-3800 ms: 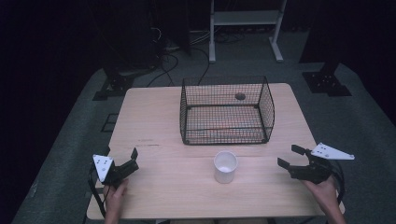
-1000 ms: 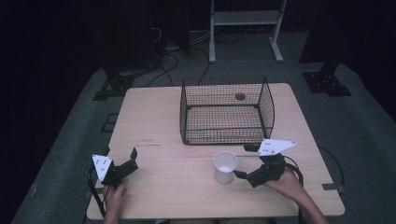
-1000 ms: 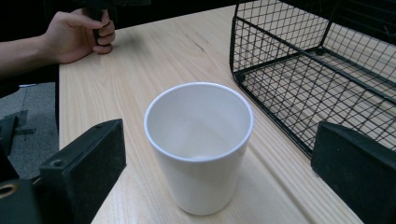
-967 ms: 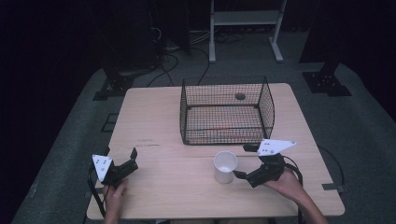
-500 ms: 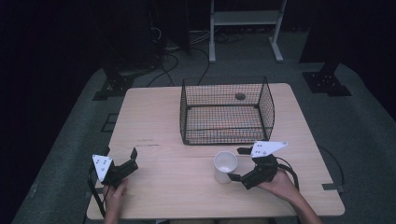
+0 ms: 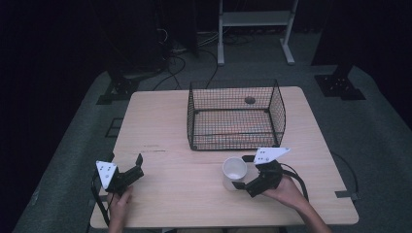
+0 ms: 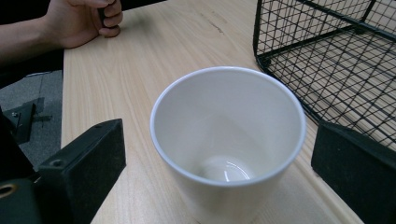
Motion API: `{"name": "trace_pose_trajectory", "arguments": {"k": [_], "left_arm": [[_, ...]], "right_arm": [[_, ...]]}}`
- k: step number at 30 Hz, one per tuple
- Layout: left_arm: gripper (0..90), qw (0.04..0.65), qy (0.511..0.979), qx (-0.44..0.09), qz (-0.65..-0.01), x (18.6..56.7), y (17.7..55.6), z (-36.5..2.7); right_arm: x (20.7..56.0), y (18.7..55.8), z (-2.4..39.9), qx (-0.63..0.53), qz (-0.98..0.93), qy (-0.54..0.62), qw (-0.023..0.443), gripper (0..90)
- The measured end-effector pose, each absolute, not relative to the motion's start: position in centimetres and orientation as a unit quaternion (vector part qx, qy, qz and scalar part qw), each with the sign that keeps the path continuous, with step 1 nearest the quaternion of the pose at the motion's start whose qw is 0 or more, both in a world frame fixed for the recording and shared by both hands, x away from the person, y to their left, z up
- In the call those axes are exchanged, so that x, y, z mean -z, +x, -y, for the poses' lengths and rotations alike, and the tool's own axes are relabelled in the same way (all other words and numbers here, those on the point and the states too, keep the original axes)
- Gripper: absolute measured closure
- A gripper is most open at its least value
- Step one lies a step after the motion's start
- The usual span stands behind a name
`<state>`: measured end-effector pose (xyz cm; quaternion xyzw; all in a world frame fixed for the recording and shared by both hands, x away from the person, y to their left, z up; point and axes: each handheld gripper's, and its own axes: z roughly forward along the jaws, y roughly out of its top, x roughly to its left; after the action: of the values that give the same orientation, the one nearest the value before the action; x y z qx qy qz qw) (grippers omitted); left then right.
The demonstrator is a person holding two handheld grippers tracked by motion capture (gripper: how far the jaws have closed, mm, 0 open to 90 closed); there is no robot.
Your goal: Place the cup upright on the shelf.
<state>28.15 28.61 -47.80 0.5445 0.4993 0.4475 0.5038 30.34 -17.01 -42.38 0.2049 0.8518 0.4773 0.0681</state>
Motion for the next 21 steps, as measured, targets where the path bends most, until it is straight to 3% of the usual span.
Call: {"name": "trace_pose_trajectory", "arguments": {"k": [7,11,15,21], "left_arm": [[0.0,0.504,0.545,-0.447,-0.499,47.8,28.1,-28.6],[0.0,0.504,0.545,-0.447,-0.500,47.8,28.1,-28.6],[0.0,0.504,0.544,-0.447,-0.500,47.8,28.1,-28.7],[0.0,0.504,0.544,-0.447,-0.500,47.8,28.1,-28.7]], "right_arm": [[42.8,30.6,16.1,-0.468,-0.858,0.200,0.067,2.5],[43.0,30.8,15.9,-0.468,-0.858,0.204,0.065,6.6],[43.0,31.0,16.0,-0.471,-0.856,0.202,0.063,16.8],[42.7,31.0,16.0,-0.470,-0.856,0.203,0.069,18.5]]}}
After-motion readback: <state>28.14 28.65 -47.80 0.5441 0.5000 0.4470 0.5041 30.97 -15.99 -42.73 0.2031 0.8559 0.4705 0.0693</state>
